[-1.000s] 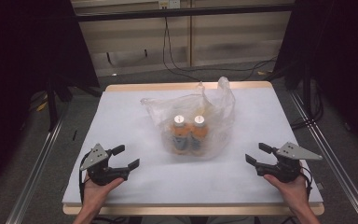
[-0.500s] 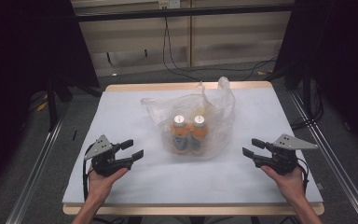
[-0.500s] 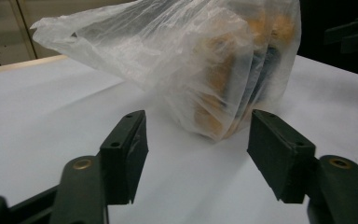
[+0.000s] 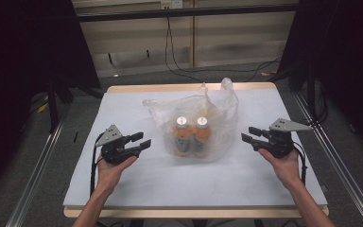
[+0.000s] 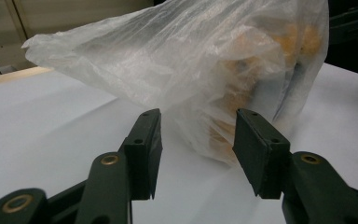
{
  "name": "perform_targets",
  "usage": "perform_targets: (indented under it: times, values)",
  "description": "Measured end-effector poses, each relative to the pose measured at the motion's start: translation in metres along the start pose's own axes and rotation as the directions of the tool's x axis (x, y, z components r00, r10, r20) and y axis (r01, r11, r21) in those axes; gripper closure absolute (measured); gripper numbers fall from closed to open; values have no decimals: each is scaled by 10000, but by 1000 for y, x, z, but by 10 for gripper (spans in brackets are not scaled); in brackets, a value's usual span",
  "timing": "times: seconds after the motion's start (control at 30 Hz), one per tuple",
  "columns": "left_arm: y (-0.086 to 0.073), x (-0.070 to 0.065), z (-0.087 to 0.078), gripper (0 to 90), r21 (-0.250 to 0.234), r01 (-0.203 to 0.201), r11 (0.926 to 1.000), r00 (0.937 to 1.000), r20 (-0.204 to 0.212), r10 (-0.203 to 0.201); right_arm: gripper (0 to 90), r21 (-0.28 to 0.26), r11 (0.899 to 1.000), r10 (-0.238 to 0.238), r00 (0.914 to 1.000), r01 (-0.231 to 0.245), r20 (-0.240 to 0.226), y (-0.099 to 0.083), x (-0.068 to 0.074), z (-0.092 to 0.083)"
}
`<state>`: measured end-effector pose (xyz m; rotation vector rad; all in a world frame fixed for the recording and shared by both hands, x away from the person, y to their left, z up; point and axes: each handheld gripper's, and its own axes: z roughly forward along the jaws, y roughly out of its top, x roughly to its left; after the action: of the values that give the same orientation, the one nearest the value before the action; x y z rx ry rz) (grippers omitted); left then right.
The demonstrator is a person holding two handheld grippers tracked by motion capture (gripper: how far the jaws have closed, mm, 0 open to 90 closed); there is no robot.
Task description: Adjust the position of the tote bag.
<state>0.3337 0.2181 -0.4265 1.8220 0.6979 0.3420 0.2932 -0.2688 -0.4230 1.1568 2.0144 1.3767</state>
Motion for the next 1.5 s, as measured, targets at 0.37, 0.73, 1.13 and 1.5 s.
perform_targets:
  times: [0.37, 0.73, 1.13, 1.5]
  values:
    - [11, 18, 19, 547, -255, 350, 9991, 9991, 229, -344, 737, 21, 10000, -48, 10000, 48, -84, 20, -19, 21]
    - [26, 43, 41, 519, 408, 424, 9983, 9991, 3, -424, 650, 622, 9980, -160, 9996, 144, 253, 29, -33, 42]
    - [29, 57, 58, 470, 501, 691, 9964, 9976, -103, -687, 476, 1438, 9879, -639, 9975, 588, 311, 46, -40, 74]
    - [19, 65, 78, 414, 806, 1041, 9913, 9946, -27, -1042, 453, 1747, 9845, 135, 9998, -154, 122, 39, -56, 97]
